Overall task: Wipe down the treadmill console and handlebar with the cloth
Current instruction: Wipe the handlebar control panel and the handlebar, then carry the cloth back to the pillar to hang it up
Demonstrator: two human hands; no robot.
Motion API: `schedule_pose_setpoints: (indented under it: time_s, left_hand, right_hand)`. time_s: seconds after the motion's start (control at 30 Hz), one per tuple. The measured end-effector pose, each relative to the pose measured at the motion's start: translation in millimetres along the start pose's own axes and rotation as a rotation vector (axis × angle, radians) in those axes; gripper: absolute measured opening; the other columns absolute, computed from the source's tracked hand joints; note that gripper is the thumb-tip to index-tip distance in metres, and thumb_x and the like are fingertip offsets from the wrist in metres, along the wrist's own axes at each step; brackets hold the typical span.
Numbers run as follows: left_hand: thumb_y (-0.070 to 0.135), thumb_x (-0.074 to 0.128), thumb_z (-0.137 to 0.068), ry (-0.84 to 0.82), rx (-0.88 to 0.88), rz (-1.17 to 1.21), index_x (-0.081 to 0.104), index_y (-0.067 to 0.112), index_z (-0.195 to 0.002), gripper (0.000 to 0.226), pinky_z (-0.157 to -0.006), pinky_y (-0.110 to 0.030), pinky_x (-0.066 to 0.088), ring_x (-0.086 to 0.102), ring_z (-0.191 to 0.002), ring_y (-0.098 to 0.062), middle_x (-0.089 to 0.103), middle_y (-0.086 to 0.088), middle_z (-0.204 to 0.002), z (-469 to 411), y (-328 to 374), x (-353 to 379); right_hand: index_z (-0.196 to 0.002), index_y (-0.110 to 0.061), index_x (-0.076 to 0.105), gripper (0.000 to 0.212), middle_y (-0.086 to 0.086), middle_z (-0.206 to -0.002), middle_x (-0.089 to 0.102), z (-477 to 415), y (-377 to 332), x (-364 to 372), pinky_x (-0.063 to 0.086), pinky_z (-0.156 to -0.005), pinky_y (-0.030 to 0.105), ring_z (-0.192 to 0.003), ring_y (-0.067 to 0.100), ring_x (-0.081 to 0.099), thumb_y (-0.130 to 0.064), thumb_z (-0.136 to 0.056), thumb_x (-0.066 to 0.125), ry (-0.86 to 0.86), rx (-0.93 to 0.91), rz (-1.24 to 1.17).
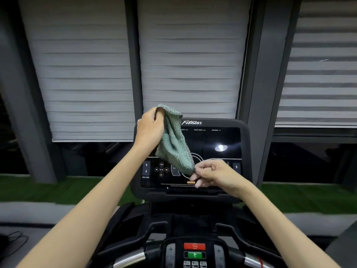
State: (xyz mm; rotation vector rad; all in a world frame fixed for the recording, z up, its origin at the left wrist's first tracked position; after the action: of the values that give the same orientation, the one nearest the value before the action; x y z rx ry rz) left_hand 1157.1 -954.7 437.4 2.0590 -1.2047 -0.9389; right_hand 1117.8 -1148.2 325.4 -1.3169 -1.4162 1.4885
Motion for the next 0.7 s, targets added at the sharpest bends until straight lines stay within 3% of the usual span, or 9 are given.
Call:
schedule_pose_setpoints:
  time_s: [0.07,0.13,0.27,0.37,0.47,0.57,0.7]
  left_hand:
    - [0.022,0.034,-0.100,-0.010,-0.045,0.029,0.046,0.002,-0.077,0.033,-0.071,-0.041,0.041,0.042,-0.076,-0.023,0.047,-0.002,-0.069,1.4,-9.7,-10.4]
    - [0.016,0.034,-0.098,-0.045,-0.081,0.018,0.053,-0.004,-0.086,0.031,-0.072,-0.038,0.035,0.045,-0.081,-0.023,0.052,-0.002,-0.075,6.6,-17.4,-19.1]
    - [0.009,0.040,-0.086,-0.168,-0.160,0.026,0.070,0.024,-0.078,0.034,-0.074,-0.030,0.042,0.057,-0.089,-0.017,0.067,0.006,-0.086,16.2,-35.9,-34.4]
    - [0.018,0.042,-0.069,-0.288,-0.224,0.012,0.072,0.032,-0.071,0.033,-0.083,-0.041,0.054,0.065,-0.093,-0.029,0.071,0.000,-0.089,26.2,-50.2,-45.3]
    - [0.021,0.052,-0.090,-0.284,-0.128,-0.043,0.072,0.035,-0.079,0.027,-0.085,-0.032,0.050,0.063,-0.085,-0.011,0.071,0.008,-0.088,39.6,-54.5,-59.8]
    - [0.030,0.059,-0.094,-0.300,-0.054,0.114,0.072,0.037,-0.087,0.017,-0.084,-0.026,0.050,0.064,-0.082,-0.002,0.072,0.016,-0.086,48.9,-52.0,-74.6]
    - [0.033,0.067,-0.092,-0.281,-0.040,0.185,0.073,0.028,-0.096,0.009,-0.091,-0.030,0.052,0.069,-0.088,-0.005,0.075,0.011,-0.090,63.6,-44.3,-103.8]
  right_hand:
    - [-0.089,-0.006,0.064,0.010,0.009,-0.080,0.072,-5.9,-19.3,-3.0,0.049,-0.061,0.019,-0.064,0.012,0.066,-0.009,-0.095,0.056,0.044,-0.064,0.031]
    - [-0.085,-0.007,0.067,0.011,0.005,-0.074,0.069,-13.0,-39.4,-2.1,0.049,-0.063,0.019,-0.063,0.012,0.063,-0.007,-0.093,0.059,0.079,-0.135,0.064]
    - [-0.084,-0.010,0.068,0.009,-0.002,-0.064,0.062,-26.3,-75.6,16.6,0.046,-0.061,0.019,-0.061,0.009,0.054,-0.007,-0.090,0.064,0.095,-0.248,0.103]
    - [-0.084,-0.012,0.068,0.008,-0.005,-0.065,0.063,-33.1,-91.0,36.8,0.046,-0.064,0.019,-0.064,0.008,0.055,-0.009,-0.090,0.064,0.097,-0.298,0.066]
    - [-0.086,-0.013,0.069,0.006,-0.004,-0.072,0.065,-34.5,-99.5,58.1,0.049,-0.071,0.023,-0.071,0.010,0.058,-0.011,-0.090,0.065,0.101,-0.319,-0.001]
    - [-0.086,-0.011,0.070,0.007,0.000,-0.079,0.068,-35.8,-108.6,83.1,0.049,-0.074,0.024,-0.078,0.010,0.059,-0.010,-0.090,0.064,0.102,-0.391,0.011]
    - [-0.086,0.002,0.068,0.014,0.003,-0.078,0.070,-36.4,-120.8,115.6,0.049,-0.070,0.021,-0.071,0.007,0.060,-0.009,-0.092,0.063,0.082,-0.489,0.060]
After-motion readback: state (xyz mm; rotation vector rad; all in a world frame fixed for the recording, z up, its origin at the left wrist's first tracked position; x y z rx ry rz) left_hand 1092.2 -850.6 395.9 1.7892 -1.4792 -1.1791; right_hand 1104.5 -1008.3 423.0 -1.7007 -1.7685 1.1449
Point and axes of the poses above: each hand's wrist, its own z-axis away from the middle knuckle, its own x-axis out of the palm, y = z × x, the point moved 4 cm from there along -z, towards the middle knuckle
